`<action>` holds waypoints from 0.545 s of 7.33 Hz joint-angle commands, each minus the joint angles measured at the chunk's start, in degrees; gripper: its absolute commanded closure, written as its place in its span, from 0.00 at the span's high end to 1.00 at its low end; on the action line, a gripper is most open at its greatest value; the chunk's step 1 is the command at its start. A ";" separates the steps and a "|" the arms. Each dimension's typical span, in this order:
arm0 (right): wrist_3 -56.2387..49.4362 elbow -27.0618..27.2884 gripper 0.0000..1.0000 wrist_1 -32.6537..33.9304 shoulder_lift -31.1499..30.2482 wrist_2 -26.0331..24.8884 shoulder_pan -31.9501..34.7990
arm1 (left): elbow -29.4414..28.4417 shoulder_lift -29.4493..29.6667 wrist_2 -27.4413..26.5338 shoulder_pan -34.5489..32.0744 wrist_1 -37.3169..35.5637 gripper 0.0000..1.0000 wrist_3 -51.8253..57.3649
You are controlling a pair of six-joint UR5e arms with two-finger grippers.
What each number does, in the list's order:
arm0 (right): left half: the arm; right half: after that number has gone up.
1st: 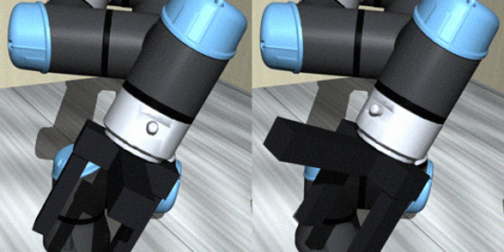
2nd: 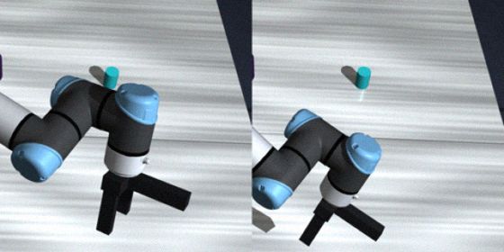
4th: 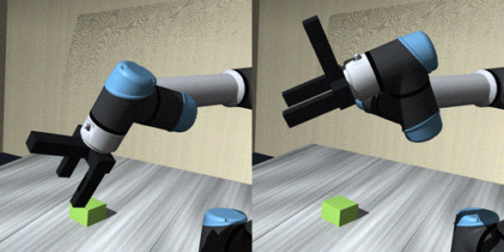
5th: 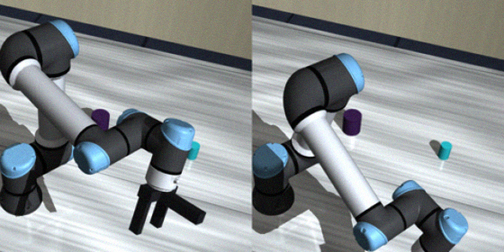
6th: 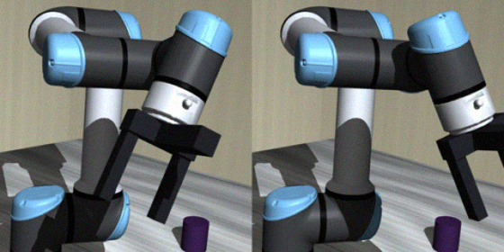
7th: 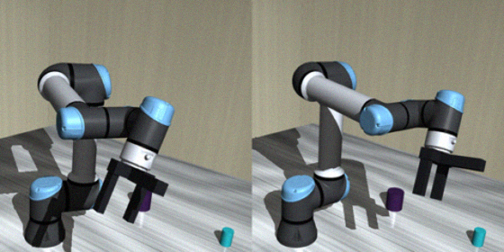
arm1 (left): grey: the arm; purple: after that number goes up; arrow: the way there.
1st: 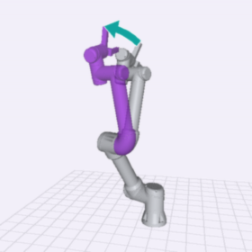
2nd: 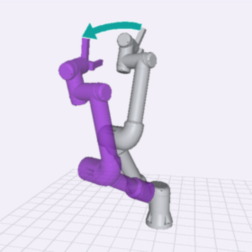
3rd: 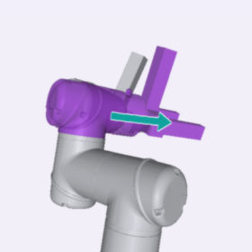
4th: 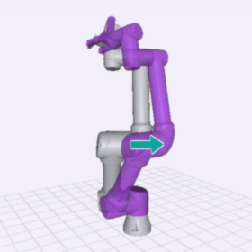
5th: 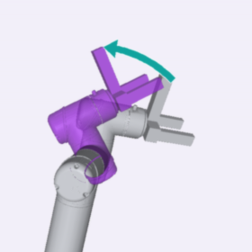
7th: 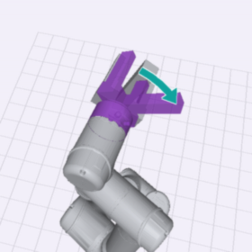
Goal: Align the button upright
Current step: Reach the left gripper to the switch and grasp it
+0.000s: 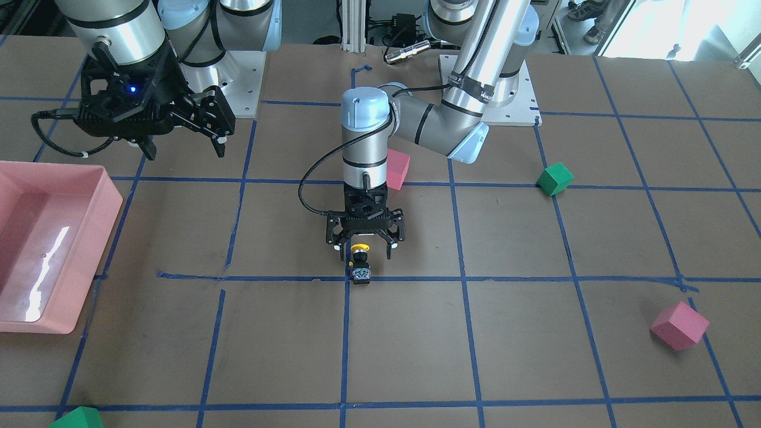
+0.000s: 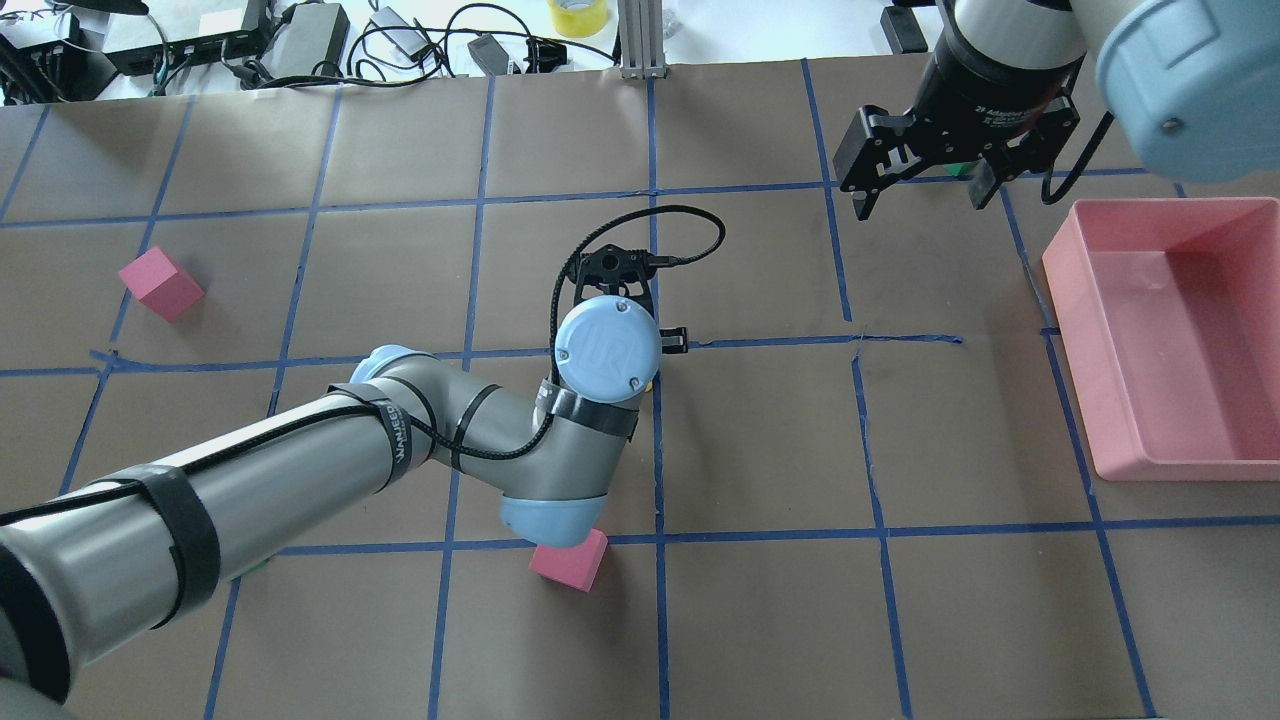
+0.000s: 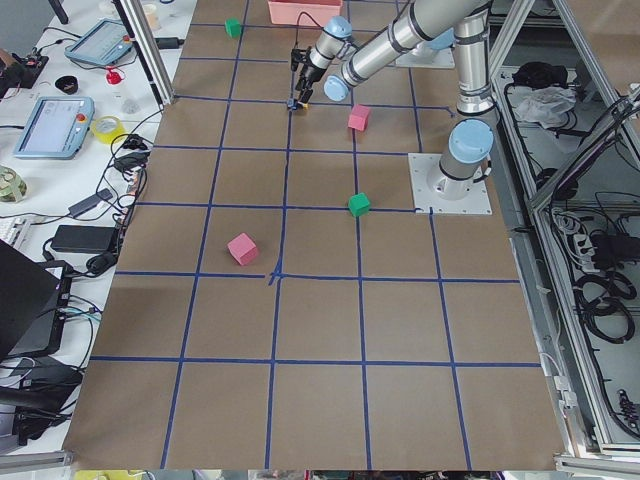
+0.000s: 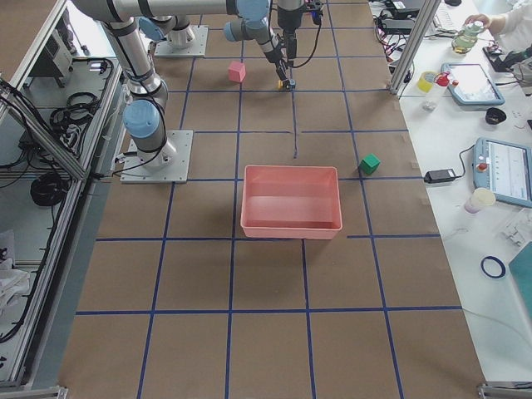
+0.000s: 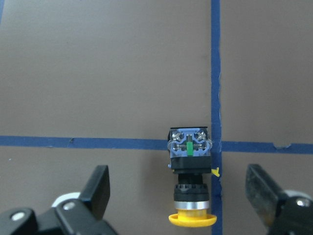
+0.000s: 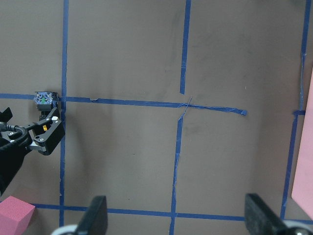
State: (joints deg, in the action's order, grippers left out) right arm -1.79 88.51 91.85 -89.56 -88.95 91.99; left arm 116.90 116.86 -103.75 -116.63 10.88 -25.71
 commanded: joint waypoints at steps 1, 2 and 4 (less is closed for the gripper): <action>0.03 0.00 1.00 0.00 0.00 -0.08 -0.05 | 1.66 2.49 -0.48 -0.17 -4.63 0.89 1.53; -0.05 0.00 1.00 0.00 0.00 0.00 -0.05 | 2.27 2.76 -0.66 -0.26 -5.25 0.88 1.45; -0.32 0.00 1.00 -0.09 0.00 -0.09 -0.05 | 2.80 2.67 -0.49 -0.35 -5.34 0.85 1.19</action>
State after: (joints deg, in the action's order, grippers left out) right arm -1.89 88.51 91.83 -89.56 -89.01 91.94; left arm 119.40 119.45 -104.31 -116.93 5.70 -24.43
